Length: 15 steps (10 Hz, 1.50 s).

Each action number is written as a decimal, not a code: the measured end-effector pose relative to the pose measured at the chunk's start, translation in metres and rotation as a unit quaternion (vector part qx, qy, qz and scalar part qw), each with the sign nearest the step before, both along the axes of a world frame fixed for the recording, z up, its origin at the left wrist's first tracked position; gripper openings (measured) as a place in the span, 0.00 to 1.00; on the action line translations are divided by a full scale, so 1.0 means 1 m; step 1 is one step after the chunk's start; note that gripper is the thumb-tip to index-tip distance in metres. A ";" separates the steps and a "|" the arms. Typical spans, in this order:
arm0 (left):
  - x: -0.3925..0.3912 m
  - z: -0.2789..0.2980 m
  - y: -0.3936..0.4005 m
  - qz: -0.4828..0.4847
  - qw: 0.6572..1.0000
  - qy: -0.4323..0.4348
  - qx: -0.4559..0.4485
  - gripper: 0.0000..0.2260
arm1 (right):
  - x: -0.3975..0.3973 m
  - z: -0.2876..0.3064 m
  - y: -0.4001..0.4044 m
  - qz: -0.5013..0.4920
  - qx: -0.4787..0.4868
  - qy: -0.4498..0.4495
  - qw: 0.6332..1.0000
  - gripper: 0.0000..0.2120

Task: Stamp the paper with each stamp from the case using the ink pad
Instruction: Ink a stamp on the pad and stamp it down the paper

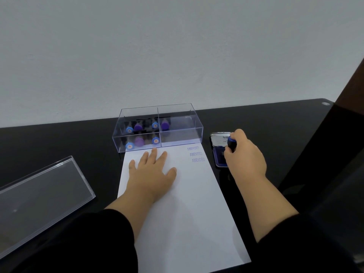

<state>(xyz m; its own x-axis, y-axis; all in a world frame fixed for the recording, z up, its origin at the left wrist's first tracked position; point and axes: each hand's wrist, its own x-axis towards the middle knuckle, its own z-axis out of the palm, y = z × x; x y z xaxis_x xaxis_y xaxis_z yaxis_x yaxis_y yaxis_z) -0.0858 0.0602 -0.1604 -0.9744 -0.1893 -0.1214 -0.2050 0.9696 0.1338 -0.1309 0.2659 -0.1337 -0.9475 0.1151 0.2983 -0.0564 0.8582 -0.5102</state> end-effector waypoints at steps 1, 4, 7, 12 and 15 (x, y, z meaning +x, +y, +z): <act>0.000 0.001 0.000 0.000 1.000 -0.001 0.001 0.27 | 0.000 0.000 0.002 -0.002 -0.028 0.008 1.000 0.08; 0.001 0.001 0.000 0.000 1.000 -0.002 0.005 0.27 | 0.011 0.005 -0.010 0.078 -0.108 0.035 0.990 0.09; 0.001 0.001 0.000 0.002 1.000 -0.001 0.008 0.27 | 0.014 -0.002 -0.028 0.151 -0.057 0.033 0.986 0.08; 0.001 0.000 0.000 0.003 1.000 -0.002 0.001 0.27 | 0.019 0.000 -0.033 0.198 -0.006 0.025 0.980 0.05; 0.000 0.000 -0.001 0.001 1.000 -0.001 0.005 0.27 | 0.020 -0.002 -0.033 0.201 -0.010 0.002 0.980 0.06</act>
<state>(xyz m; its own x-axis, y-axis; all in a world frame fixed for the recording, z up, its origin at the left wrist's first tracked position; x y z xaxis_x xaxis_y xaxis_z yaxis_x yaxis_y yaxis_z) -0.0861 0.0597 -0.1600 -0.9740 -0.1893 -0.1241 -0.2063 0.9680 0.1426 -0.1108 0.2329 -0.1357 -0.9165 -0.2610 0.3031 -0.3893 0.7562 -0.5260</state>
